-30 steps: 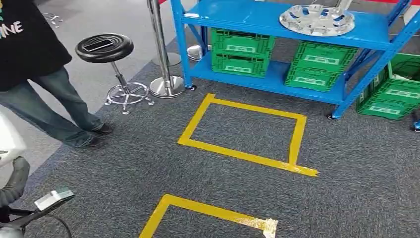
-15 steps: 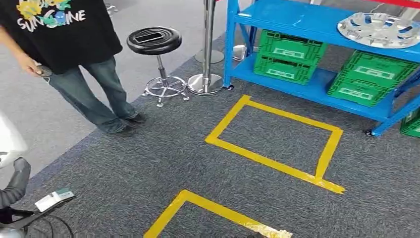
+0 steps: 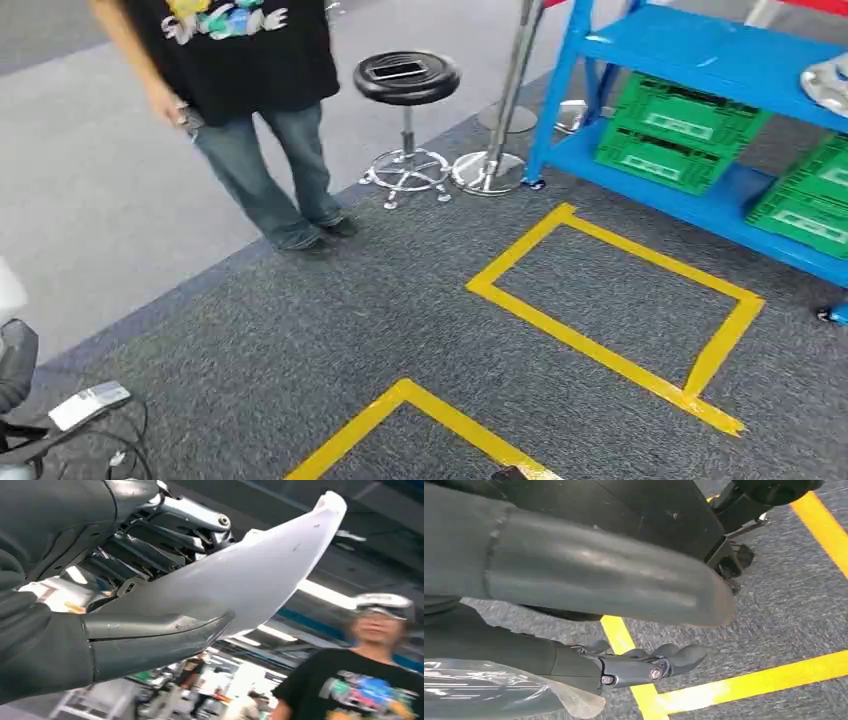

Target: Take the parts from the cabinet and place them on the table.

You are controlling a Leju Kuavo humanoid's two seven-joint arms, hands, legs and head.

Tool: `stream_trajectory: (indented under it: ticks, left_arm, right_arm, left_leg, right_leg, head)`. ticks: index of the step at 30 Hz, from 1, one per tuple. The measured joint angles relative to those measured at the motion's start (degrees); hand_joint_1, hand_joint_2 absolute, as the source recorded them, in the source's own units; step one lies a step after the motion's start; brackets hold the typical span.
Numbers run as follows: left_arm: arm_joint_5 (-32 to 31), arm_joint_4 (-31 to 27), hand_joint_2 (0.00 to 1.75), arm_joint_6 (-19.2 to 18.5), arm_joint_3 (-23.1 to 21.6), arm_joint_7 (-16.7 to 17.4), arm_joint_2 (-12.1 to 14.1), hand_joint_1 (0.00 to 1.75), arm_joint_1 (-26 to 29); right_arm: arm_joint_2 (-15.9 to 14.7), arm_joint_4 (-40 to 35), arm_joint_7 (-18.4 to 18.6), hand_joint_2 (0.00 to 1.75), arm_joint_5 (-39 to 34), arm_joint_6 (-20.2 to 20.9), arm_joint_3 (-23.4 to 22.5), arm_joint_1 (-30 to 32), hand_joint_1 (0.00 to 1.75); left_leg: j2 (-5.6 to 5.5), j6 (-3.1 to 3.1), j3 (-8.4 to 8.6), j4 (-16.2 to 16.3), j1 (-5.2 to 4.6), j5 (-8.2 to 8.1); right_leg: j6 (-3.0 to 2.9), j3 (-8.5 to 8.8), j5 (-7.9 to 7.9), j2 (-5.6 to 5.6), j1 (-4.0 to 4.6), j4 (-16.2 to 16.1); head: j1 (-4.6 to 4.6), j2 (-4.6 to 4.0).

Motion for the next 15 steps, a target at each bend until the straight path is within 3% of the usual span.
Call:
stream_trajectory:
  ticks: [2, 3, 4, 5, 6, 7, 8, 9, 10, 11, 12, 13, 14, 15]
  left_arm:
    - [-0.6, 0.0, 1.75, 0.0, 0.1, 0.9, 0.0, 1.75, 0.2]
    - [-0.9, 0.0, 1.75, 0.0, 0.1, 1.2, 0.0, 1.75, 0.1]
    - [-0.9, 0.0, 1.75, 0.0, 0.1, 1.3, 0.0, 1.75, -0.2]
    - [-1.2, 0.0, 1.75, 0.0, 0.0, 1.5, -0.1, 1.75, -0.6]
    - [-1.3, 0.1, 1.75, 0.0, -0.1, 2.1, -0.1, 1.75, -0.8]
    - [-1.4, 0.1, 1.75, 0.0, -0.3, 2.1, -0.2, 1.75, -1.0]
    - [-1.5, 0.2, 1.75, 0.0, -0.4, 2.3, -0.2, 1.75, -1.0]
    - [-1.5, 0.2, 1.75, 0.0, -0.5, 2.3, -0.2, 1.75, -1.0]
    - [-1.6, 0.3, 1.75, 0.0, -0.5, 2.3, -0.2, 1.75, -1.1]
    - [-1.7, 0.3, 1.75, 0.0, -0.6, 2.3, -0.2, 1.75, -1.2]
    - [-1.7, 0.3, 1.75, 0.0, -0.7, 2.3, -0.2, 1.75, -1.3]
    - [-1.7, 0.3, 1.75, 0.0, -0.7, 2.0, -0.3, 1.75, -1.5]
    - [-1.7, 0.4, 1.75, 0.0, -0.7, 1.9, -0.3, 1.75, -1.9]
    - [-1.7, 0.5, 1.75, 0.0, -0.7, 1.8, -0.4, 1.75, -2.0]
  right_arm:
    - [0.0, -0.1, 0.0, 0.00, 0.0, -0.1, 0.0, 0.0, 0.00]
    - [0.0, -0.2, -0.1, 0.00, 0.0, -0.1, 0.0, -0.1, 0.00]
    - [0.0, -0.2, -0.2, 0.00, 0.0, -0.1, 0.0, -0.1, 0.00]
    - [0.0, -0.2, -0.1, 0.00, -0.1, -0.2, 0.0, -0.1, 0.00]
    - [0.0, -0.2, -0.1, 0.00, -0.1, -0.2, 0.0, 0.0, 0.00]
    - [0.0, -0.2, -0.1, 0.00, -0.1, -0.2, 0.0, 0.0, 0.00]
    - [0.0, -0.2, 0.0, 0.00, -0.1, -0.2, 0.0, 0.2, 0.00]
    - [0.0, -0.2, 0.2, 0.00, -0.1, -0.2, 0.0, 0.4, 0.00]
    - [0.0, -0.2, 0.2, 0.00, -0.1, -0.2, 0.0, 0.4, 0.00]
    - [0.0, -0.2, 0.2, 0.00, -0.1, -0.2, 0.0, 0.4, 0.00]
    - [0.0, -0.2, 0.2, 0.00, -0.1, -0.2, 0.0, 0.4, 0.00]
    - [-0.1, -0.2, 0.2, 0.00, -0.1, -0.1, 0.0, 0.4, 0.00]
    - [-0.1, -0.2, 0.2, 0.00, -0.1, -0.1, 0.0, 0.5, 0.00]
    - [-0.1, -0.2, 0.2, 0.00, 0.0, 0.0, 0.0, 0.4, 0.00]
  left_leg:
    - [-1.45, 0.70, -0.23, -0.1, -0.15, 0.02]
    - [-2.20, 1.22, 0.14, -0.5, 0.33, 0.37]
    - [-2.59, 1.50, 0.12, -0.5, 0.35, 0.40]
    - [-3.14, 1.85, -0.01, -0.5, 0.32, 0.44]
    - [-3.82, 2.05, -0.11, -0.5, 0.26, 0.47]
    - [-4.53, 2.12, -0.15, -0.5, 0.15, 0.46]
    - [-5.42, 2.14, -0.12, -0.5, 0.02, 0.45]
    - [-6.19, 2.14, -0.06, -0.5, -0.07, 0.45]
    - [-7.07, 2.14, -0.02, -0.5, -0.11, 0.45]
    - [-7.90, 2.13, 0.04, -0.4, -0.13, 0.45]
    - [-8.72, 2.09, 0.09, -0.3, -0.12, 0.42]
    - [-9.23, 1.94, -0.08, -0.2, -0.01, 0.37]
    - [-10.05, 1.60, -0.49, 0.2, -0.29, 0.25]
    - [-10.71, 1.11, -0.78, 0.1, 0.10, 0.53]
  right_leg:
    - [0.57, 0.66, -0.17, -1.37, -0.06, -0.3]
    - [1.11, 0.26, -0.85, -0.51, -0.43, 0.1]
    - [1.21, -0.50, -2.23, 3.12, -0.46, 2.1]
    - [1.14, -2.42, -4.31, 5.23, -0.48, 6.0]
    - [1.14, -5.11, -6.58, 6.31, -0.44, 11.3]
    - [1.12, -7.63, -8.11, 6.71, -0.39, 15.9]
    - [1.04, -9.58, -8.40, 6.84, -0.37, 18.9]
    - [0.89, -9.92, -7.14, 6.85, -0.37, 18.6]
    - [0.70, -9.03, -4.63, 6.98, -0.36, 15.6]
    - [0.44, -7.20, -1.66, 7.49, -0.37, 10.9]
    - [0.11, -4.79, 1.27, 9.00, -0.39, 5.3]
    - [-0.25, -3.48, 1.90, 12.66, -0.57, 1.8]
    - [-0.06, -2.68, 1.52, 12.76, -0.96, 0.4]
    - [0.05, -2.40, 1.51, 12.07, -0.56, 0.7]
  head:
    - [-0.11, 0.02]
    - [-0.02, 0.02]
    - [0.20, 0.00]
    - [0.39, 0.02]
    - [0.52, 0.02]
    - [0.52, 0.02]
    - [0.55, 0.02]
    - [0.50, 0.02]
    - [0.55, 0.02]
    - [0.52, 0.02]
    - [0.55, 0.02]
    - [0.53, 0.02]
    - [0.42, 0.02]
    - [0.57, 0.02]
